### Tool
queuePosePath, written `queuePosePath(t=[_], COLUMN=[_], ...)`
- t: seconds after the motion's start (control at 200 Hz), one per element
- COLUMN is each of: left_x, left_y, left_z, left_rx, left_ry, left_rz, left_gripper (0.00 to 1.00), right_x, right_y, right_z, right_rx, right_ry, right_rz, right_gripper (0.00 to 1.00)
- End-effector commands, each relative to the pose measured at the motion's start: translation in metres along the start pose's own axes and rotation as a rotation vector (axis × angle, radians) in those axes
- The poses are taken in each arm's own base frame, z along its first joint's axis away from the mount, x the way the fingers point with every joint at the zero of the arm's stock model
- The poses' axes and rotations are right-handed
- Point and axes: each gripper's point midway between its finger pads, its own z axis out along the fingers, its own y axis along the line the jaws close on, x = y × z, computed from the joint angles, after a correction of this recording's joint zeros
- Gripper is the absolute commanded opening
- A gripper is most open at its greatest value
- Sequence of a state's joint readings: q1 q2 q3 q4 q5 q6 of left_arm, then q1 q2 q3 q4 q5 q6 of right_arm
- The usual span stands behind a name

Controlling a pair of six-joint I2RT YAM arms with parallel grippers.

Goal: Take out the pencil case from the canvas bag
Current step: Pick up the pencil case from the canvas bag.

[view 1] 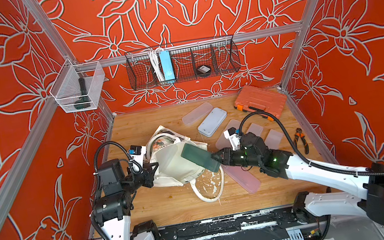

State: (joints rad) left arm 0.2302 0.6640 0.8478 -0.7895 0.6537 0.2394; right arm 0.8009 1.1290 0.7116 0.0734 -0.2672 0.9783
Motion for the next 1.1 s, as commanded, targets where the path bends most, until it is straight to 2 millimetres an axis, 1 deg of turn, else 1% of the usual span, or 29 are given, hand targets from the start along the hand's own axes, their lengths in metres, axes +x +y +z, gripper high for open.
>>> queuePosePath(t=[0.0,0.23,0.435,0.57,0.686,0.851,1.096], left_x=[-0.002,0.001,0.005,0.007,0.009,0.01,0.013], left_y=[0.006,0.014,0.015,0.016,0.017,0.019,0.02], left_z=[0.001,0.002,0.003,0.005,0.006,0.006,0.008], left_rx=[-0.031,-0.09,-0.1,-0.11,-0.118,-0.139,-0.159], left_ry=[-0.02,-0.007,0.005,0.018,0.027,0.039,0.064], left_rz=[0.023,0.042,0.06,0.076,0.09,0.122,0.178], left_gripper=[0.0,0.0,0.0,0.0,0.0,0.0,0.0], right_x=[-0.017,-0.025,-0.036,-0.046,-0.054,-0.063,-0.074], right_y=[0.029,0.033,0.039,0.039,0.036,0.029,0.008], right_z=[-0.019,-0.038,-0.057,-0.071,-0.078,-0.078,-0.061], right_rx=[-0.07,-0.064,-0.047,-0.022,0.003,0.035,0.088], right_ry=[-0.046,-0.087,-0.121,-0.156,-0.179,-0.19,-0.202], right_rz=[-0.044,-0.052,-0.078,-0.096,-0.101,-0.103,-0.072], right_gripper=[0.2,0.2,0.2,0.2,0.21,0.21,0.21])
